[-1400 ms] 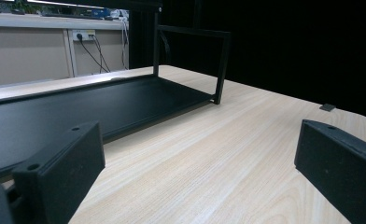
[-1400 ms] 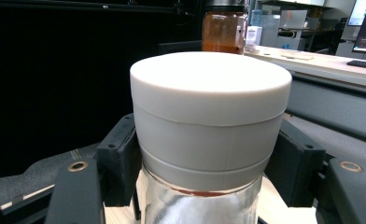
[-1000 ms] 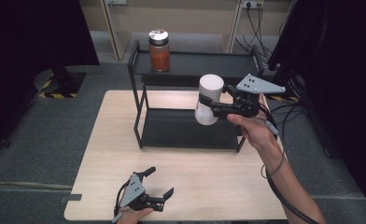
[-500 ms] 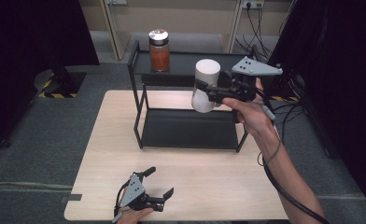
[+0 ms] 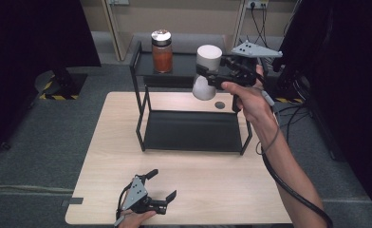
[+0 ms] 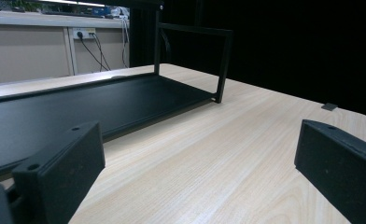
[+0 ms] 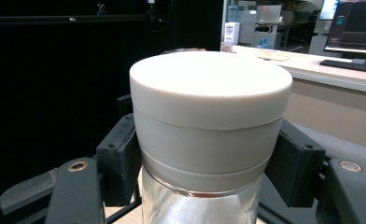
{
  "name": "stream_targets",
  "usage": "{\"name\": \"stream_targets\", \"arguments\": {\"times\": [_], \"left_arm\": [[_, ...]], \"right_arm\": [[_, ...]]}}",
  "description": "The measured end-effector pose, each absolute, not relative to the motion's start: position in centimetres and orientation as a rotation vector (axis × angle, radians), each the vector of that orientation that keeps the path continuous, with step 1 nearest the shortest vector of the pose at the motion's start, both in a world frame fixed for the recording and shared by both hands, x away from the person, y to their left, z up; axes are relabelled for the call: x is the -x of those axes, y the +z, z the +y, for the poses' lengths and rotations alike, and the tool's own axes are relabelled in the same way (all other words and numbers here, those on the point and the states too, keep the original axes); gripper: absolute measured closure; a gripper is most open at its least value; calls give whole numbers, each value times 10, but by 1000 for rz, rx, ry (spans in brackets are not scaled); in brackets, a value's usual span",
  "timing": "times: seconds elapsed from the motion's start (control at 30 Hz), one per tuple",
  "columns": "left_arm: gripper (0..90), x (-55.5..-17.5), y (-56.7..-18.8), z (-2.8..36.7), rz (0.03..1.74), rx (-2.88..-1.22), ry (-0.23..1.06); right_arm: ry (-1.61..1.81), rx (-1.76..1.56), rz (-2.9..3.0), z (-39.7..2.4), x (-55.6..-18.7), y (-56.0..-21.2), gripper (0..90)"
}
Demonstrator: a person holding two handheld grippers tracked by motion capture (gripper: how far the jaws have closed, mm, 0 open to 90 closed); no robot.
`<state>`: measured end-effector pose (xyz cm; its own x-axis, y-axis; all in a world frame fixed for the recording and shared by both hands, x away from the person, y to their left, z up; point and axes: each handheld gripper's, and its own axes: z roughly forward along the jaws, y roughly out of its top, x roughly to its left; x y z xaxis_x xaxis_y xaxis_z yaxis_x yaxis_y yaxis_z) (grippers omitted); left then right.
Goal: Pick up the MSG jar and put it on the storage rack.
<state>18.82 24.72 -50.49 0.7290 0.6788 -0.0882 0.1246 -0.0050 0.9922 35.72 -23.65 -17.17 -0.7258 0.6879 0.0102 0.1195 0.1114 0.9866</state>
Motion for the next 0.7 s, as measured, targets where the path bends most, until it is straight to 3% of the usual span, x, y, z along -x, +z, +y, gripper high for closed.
{"name": "stream_targets", "arguments": {"times": [0.7], "left_arm": [[10,-188,-505,246,676,-1548,487]], "right_arm": [[1574,-883,1885,-216,-382,-147,350]]}}
